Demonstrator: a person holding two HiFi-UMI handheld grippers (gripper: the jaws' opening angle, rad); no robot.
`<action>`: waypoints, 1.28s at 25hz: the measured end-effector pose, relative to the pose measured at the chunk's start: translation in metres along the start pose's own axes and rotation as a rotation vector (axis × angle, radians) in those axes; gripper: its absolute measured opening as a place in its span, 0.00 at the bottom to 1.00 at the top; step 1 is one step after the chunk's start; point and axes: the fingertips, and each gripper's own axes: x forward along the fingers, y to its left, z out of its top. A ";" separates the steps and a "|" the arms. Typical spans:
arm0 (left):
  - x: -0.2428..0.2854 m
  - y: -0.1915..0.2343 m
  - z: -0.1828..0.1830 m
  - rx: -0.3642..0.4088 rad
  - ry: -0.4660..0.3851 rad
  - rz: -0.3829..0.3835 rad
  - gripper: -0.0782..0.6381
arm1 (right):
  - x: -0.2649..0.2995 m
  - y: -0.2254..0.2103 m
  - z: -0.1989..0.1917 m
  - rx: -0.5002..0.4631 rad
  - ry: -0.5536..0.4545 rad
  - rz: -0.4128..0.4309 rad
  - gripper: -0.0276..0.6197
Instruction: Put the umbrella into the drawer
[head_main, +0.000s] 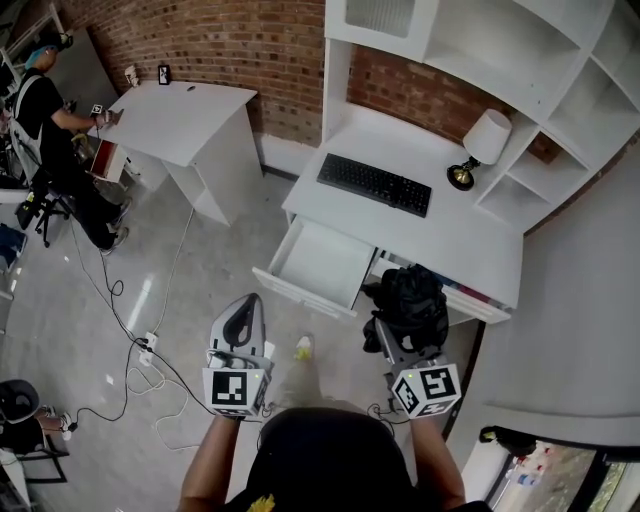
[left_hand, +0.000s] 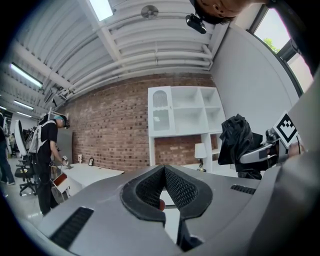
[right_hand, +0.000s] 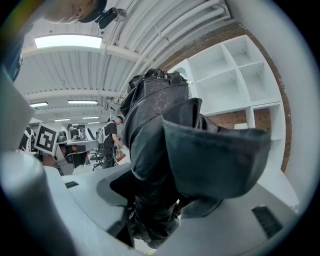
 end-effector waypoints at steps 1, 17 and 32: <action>0.005 0.004 0.003 -0.008 -0.002 0.001 0.13 | 0.005 0.002 0.003 0.001 0.004 0.001 0.42; 0.120 0.062 0.006 0.002 0.044 -0.081 0.13 | 0.114 -0.018 0.038 -0.019 0.042 -0.029 0.42; 0.188 0.083 -0.054 -0.048 0.120 -0.152 0.13 | 0.191 -0.024 0.003 0.036 0.153 -0.009 0.41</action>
